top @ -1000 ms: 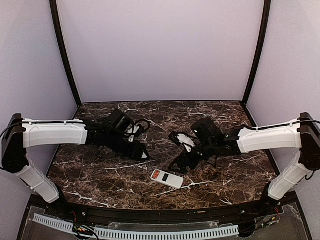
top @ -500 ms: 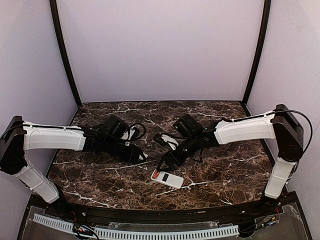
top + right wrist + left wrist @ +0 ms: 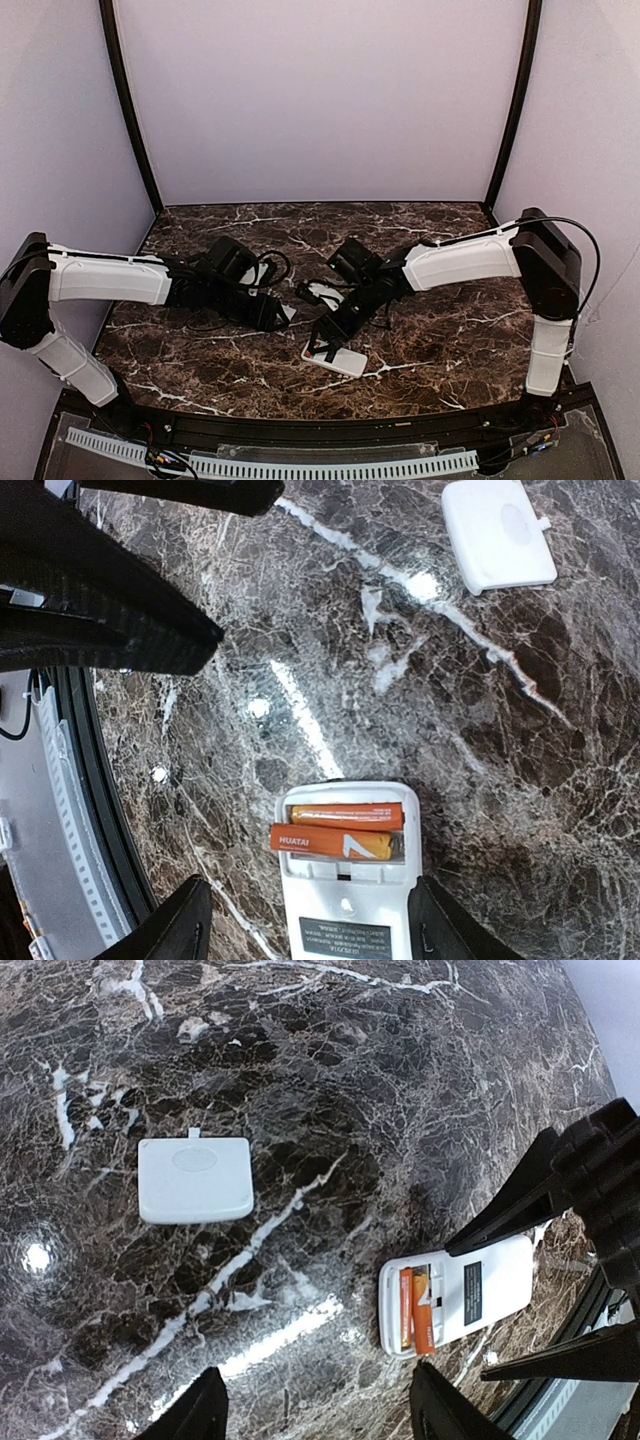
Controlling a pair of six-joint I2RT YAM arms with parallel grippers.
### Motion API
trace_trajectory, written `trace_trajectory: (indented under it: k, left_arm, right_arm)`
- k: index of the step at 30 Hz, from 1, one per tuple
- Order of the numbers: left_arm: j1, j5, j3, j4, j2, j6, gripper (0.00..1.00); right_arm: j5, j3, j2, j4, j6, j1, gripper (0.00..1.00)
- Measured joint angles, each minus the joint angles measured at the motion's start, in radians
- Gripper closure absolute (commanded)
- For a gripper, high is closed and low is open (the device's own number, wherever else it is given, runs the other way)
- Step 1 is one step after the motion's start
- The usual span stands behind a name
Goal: Load the batteries into the remote control
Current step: Load the battery into the battery compartment.
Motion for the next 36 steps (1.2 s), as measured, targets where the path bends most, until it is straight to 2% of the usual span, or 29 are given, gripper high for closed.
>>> trace_trajectory:
  k: [26,30,36]
  left_arm:
    - [0.006,0.002,-0.037,0.023,-0.006,0.013,0.39]
    - [0.006,0.011,-0.047,0.027,-0.016,0.013,0.39]
    - [0.006,0.019,-0.047,0.041,-0.017,0.013,0.39]
  right_arm:
    - [0.070,0.058,0.068,-0.051,-0.003,0.024,0.35]
    - [0.082,0.063,0.076,-0.061,-0.004,0.028,0.32]
    - [0.091,0.071,0.078,-0.066,-0.002,0.033,0.32]
